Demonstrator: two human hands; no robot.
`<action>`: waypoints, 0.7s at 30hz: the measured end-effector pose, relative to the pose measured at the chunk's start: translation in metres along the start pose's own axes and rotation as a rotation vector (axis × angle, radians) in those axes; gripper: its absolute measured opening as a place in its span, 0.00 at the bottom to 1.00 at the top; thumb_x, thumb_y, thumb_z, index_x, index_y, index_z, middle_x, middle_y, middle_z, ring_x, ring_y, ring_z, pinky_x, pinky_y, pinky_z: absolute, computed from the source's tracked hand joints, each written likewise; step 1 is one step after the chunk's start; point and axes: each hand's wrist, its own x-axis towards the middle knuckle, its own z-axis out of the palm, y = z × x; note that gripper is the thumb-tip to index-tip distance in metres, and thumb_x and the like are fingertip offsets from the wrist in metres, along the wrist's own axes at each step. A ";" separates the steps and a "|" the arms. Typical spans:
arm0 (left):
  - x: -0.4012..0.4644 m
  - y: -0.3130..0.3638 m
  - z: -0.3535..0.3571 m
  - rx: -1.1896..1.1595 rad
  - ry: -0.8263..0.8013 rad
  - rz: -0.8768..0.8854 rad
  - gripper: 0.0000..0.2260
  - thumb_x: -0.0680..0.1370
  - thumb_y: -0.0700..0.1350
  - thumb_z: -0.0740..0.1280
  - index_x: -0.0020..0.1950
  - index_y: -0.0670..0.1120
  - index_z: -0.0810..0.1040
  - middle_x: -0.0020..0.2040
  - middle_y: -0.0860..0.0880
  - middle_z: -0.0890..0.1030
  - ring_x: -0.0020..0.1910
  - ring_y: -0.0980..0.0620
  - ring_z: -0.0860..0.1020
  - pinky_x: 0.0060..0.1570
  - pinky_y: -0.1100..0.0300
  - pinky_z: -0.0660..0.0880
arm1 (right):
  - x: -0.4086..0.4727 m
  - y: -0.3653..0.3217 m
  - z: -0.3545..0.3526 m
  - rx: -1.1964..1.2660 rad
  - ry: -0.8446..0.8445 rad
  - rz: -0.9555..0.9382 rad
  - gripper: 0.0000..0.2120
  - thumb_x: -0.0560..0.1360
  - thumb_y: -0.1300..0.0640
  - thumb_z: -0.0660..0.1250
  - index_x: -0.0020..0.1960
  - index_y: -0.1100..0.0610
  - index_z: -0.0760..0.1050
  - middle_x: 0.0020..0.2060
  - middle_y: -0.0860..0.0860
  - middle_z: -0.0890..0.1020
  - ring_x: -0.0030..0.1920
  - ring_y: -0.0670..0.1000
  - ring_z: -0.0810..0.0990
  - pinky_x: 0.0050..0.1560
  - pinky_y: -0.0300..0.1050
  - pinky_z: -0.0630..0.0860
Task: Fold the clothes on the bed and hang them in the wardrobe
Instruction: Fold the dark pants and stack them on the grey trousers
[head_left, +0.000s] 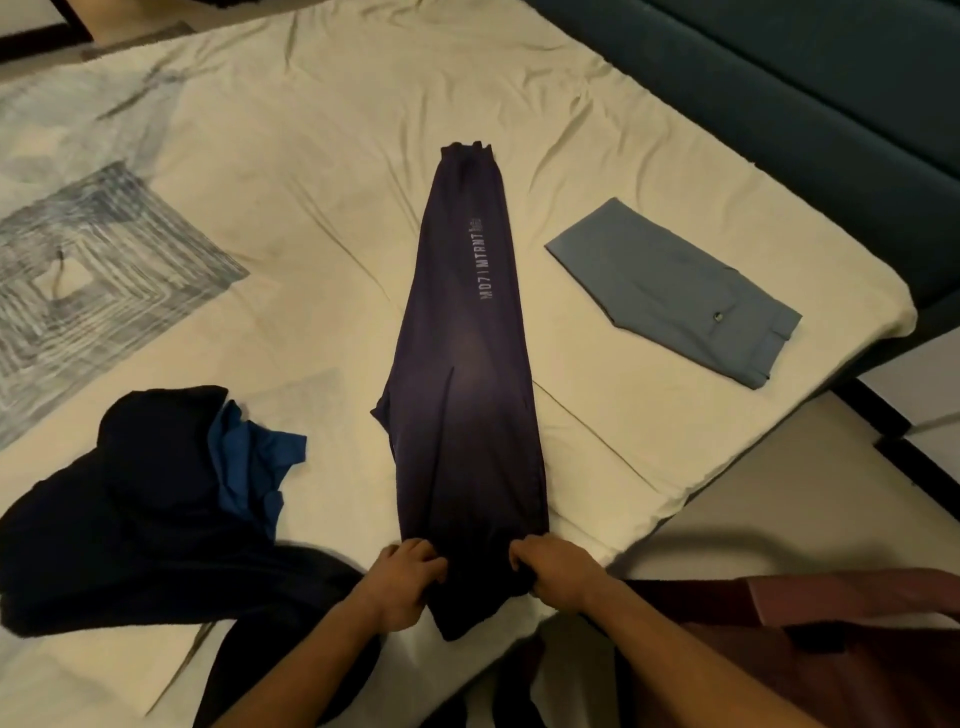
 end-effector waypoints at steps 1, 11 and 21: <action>0.003 -0.002 0.005 -0.018 -0.004 0.018 0.17 0.72 0.47 0.62 0.60 0.55 0.75 0.63 0.53 0.72 0.68 0.49 0.68 0.66 0.54 0.64 | 0.002 0.002 0.006 -0.049 -0.008 -0.007 0.15 0.73 0.66 0.65 0.57 0.55 0.70 0.55 0.54 0.76 0.55 0.56 0.74 0.49 0.52 0.72; 0.022 0.002 0.006 -0.299 0.360 -0.026 0.29 0.77 0.71 0.53 0.71 0.57 0.73 0.74 0.59 0.68 0.77 0.57 0.58 0.72 0.54 0.57 | 0.018 0.031 0.014 0.227 0.074 -0.117 0.17 0.74 0.61 0.64 0.62 0.51 0.72 0.54 0.50 0.79 0.54 0.51 0.76 0.50 0.49 0.73; 0.032 -0.021 -0.026 -1.163 0.347 -0.378 0.38 0.67 0.78 0.56 0.48 0.46 0.84 0.47 0.49 0.85 0.48 0.58 0.82 0.52 0.61 0.74 | 0.043 0.036 -0.024 0.764 0.265 0.074 0.05 0.79 0.51 0.67 0.53 0.46 0.73 0.35 0.42 0.76 0.37 0.37 0.76 0.41 0.32 0.72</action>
